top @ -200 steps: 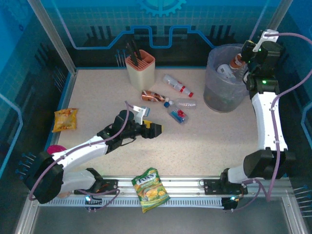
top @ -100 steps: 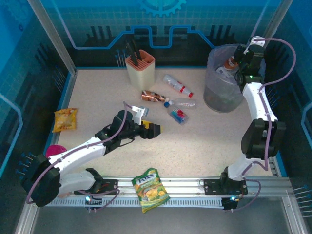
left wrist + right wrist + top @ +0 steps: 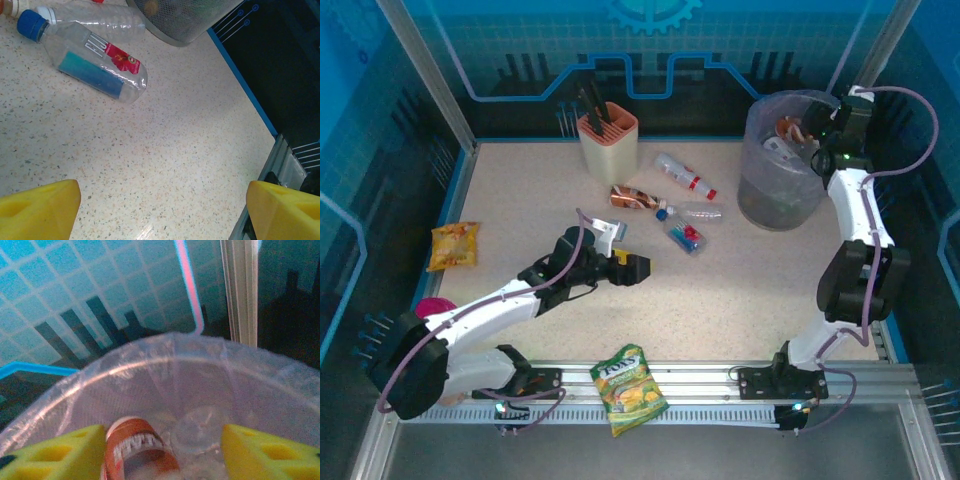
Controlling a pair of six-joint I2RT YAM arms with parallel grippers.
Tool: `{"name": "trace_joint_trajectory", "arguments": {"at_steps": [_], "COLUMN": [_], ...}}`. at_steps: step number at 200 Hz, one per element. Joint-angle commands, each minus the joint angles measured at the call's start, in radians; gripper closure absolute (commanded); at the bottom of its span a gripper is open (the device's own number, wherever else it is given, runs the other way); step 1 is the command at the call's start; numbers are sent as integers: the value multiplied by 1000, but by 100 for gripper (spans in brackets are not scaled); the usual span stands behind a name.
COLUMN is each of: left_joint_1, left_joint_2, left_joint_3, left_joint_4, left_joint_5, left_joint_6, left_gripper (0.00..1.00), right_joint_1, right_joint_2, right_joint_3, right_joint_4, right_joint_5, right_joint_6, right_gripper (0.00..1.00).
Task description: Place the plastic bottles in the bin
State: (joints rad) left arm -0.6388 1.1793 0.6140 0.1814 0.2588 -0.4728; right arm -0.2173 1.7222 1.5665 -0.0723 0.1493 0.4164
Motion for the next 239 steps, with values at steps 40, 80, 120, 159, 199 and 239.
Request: {"name": "trace_joint_trajectory", "arguments": {"at_steps": [40, 80, 120, 159, 199, 239], "left_joint_1": [-4, -4, 23, 88, 143, 200], "left_joint_2": [27, 65, 114, 158, 148, 73], "left_joint_3": [3, 35, 111, 135, 124, 79], "left_joint_4": [27, -11, -143, -154, -158, -211], "left_joint_5": [5, -19, -113, -157, -178, -194], "left_joint_6": [-7, -19, -60, -154, -188, -162], "left_gripper": [13, 12, 12, 11, 7, 2], "right_joint_1": [-15, -12, 26, 103, 266, 458], "right_joint_2": [-84, -109, -193, -277, -327, -266], "right_joint_3": [142, 170, 114, 66, 46, 65], "right_joint_4": [-170, -228, -260, -327, -414, -497], "right_joint_5": [-27, -103, -143, -165, -136, -107], "right_joint_6": [-71, -76, -109, -156, -242, -336], "right_gripper": [10, 9, 10, 10, 9, 9]}}
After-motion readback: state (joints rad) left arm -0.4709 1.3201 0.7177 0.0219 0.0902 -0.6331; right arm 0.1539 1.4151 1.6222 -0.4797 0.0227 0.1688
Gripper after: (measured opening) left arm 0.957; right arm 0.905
